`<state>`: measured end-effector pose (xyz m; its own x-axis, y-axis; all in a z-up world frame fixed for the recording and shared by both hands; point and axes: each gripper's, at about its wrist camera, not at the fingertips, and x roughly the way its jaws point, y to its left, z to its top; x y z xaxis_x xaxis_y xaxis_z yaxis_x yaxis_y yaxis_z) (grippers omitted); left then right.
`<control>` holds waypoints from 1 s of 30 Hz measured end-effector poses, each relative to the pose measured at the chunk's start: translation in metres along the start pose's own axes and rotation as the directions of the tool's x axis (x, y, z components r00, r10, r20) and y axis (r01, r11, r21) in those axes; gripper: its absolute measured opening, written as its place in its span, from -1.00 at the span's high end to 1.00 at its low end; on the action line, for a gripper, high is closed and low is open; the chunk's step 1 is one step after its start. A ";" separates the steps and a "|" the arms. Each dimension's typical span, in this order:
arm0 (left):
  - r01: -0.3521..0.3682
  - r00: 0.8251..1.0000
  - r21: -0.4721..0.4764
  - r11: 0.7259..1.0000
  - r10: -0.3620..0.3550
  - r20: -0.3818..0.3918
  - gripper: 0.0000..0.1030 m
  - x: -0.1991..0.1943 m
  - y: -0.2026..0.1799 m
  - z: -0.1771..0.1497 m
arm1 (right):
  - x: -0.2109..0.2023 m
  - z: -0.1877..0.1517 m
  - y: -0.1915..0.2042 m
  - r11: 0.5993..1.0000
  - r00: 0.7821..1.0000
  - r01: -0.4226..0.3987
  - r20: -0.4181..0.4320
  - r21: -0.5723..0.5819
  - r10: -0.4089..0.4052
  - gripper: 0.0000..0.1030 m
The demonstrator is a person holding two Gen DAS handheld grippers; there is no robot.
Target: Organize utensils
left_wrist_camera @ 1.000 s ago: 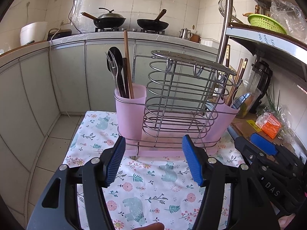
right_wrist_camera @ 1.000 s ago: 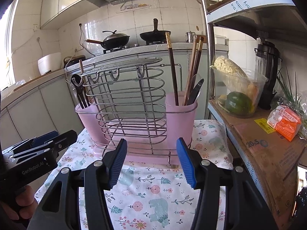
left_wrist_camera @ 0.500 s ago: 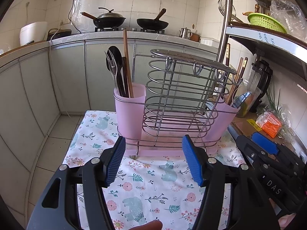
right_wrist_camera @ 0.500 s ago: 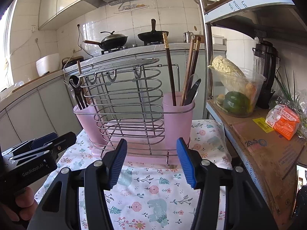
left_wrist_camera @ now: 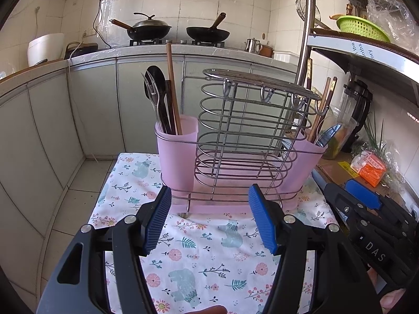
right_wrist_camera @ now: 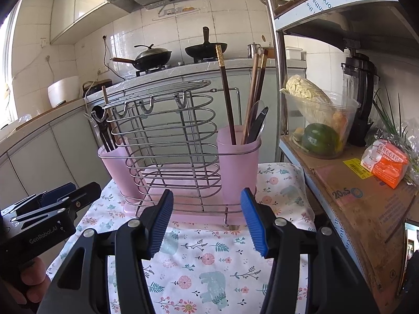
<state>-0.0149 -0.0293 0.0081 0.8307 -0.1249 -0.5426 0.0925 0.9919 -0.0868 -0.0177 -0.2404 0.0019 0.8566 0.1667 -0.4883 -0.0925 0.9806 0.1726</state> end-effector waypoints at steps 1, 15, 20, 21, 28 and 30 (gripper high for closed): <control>-0.001 1.000 -0.002 1.000 0.001 -0.001 -0.20 0.000 0.000 0.000 | 0.000 -0.001 0.000 1.000 1.000 -0.001 -0.003 0.000 0.001 -0.03; -0.007 1.000 -0.007 1.000 0.007 -0.005 -0.20 0.001 0.000 -0.001 | 0.000 0.000 0.000 1.000 1.000 0.007 -0.006 0.000 -0.007 -0.03; -0.011 1.000 -0.014 1.000 0.011 -0.005 -0.20 0.001 0.002 -0.002 | 0.002 -0.001 0.000 1.000 1.000 0.007 -0.013 -0.001 -0.007 -0.03; -0.011 1.000 -0.014 1.000 0.011 -0.006 -0.20 0.001 0.002 -0.003 | 0.002 -0.001 0.000 1.000 1.000 0.007 -0.015 -0.002 -0.007 -0.03; -0.011 1.000 -0.015 1.000 0.010 -0.007 -0.20 0.002 0.002 -0.003 | 0.003 -0.002 0.001 1.000 1.000 0.006 -0.018 -0.004 -0.007 -0.03; -0.010 1.000 -0.016 1.000 0.010 -0.008 -0.20 0.003 0.002 -0.003 | 0.004 -0.002 0.001 1.000 1.000 0.008 -0.019 -0.003 -0.008 -0.03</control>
<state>-0.0143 -0.0274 0.0037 0.8271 -0.1149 -0.5501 0.0751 0.9927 -0.0945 -0.0159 -0.2384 -0.0016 0.8475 0.1607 -0.5060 -0.0871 0.9823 0.1660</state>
